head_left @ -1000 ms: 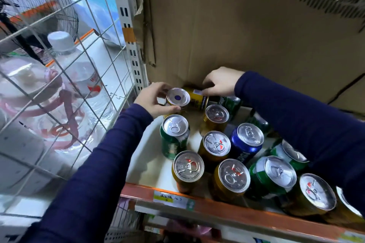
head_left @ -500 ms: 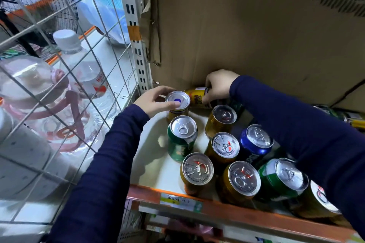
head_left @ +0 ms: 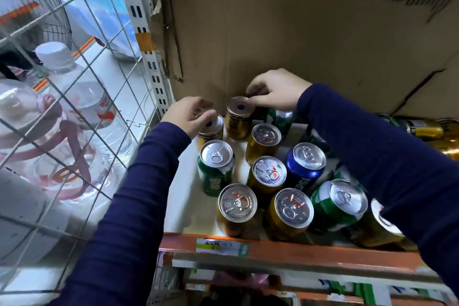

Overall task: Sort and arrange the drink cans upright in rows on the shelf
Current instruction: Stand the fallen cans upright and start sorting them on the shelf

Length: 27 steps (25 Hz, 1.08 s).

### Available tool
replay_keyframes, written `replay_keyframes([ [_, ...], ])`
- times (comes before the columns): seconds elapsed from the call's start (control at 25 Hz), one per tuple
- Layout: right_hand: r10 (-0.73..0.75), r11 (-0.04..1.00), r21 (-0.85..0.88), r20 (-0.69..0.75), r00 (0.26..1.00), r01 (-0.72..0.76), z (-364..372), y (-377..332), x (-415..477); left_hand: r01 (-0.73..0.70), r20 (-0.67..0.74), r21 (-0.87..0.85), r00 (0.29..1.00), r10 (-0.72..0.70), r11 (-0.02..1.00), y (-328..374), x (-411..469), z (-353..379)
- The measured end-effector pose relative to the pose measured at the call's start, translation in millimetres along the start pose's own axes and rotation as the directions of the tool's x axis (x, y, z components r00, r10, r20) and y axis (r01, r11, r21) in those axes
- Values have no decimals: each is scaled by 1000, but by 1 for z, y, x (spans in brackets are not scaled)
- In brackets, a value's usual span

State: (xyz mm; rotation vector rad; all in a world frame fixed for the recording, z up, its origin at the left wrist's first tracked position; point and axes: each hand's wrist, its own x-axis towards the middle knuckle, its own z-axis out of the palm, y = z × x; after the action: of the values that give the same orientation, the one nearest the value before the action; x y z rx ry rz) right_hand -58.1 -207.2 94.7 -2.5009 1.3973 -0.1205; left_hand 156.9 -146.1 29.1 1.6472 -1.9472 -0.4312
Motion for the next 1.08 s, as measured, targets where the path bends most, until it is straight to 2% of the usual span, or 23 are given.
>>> replay_keyframes([
  [0.08, 35, 998, 48, -81, 996, -32, -21, 14, -28, -57, -14, 83, 998, 59, 995, 21, 9, -4],
  [0.2, 103, 994, 51, -140, 985, -97, -45, 46, -77, -166, -31, 70, 985, 169, 984, 68, 21, -3],
  [0.32, 183, 980, 102, -146, 972, -169, -55, 92, -134, -314, 47, 148, 949, 311, 938, 134, 25, 15],
  [0.44, 230, 969, 133, -154, 961, -210, -56, 144, -184, -394, 116, 147, 918, 380, 907, 192, 23, 48],
  [0.64, 309, 946, 149, -152, 939, -287, -49, 232, -266, -424, 154, 112, 901, 406, 899, 283, 19, 124],
  [0.84, 320, 935, 207, -143, 937, -287, -33, 277, -294, -336, 195, 143, 932, 306, 931, 309, 17, 168],
  [0.96, 327, 941, 133, -133, 936, -310, -19, 298, -288, -269, 207, 169, 950, 233, 948, 309, 20, 178],
  [1.08, 317, 948, -6, -113, 942, -319, -6, 308, -271, -264, 231, 184, 948, 220, 947, 311, 26, 183],
])
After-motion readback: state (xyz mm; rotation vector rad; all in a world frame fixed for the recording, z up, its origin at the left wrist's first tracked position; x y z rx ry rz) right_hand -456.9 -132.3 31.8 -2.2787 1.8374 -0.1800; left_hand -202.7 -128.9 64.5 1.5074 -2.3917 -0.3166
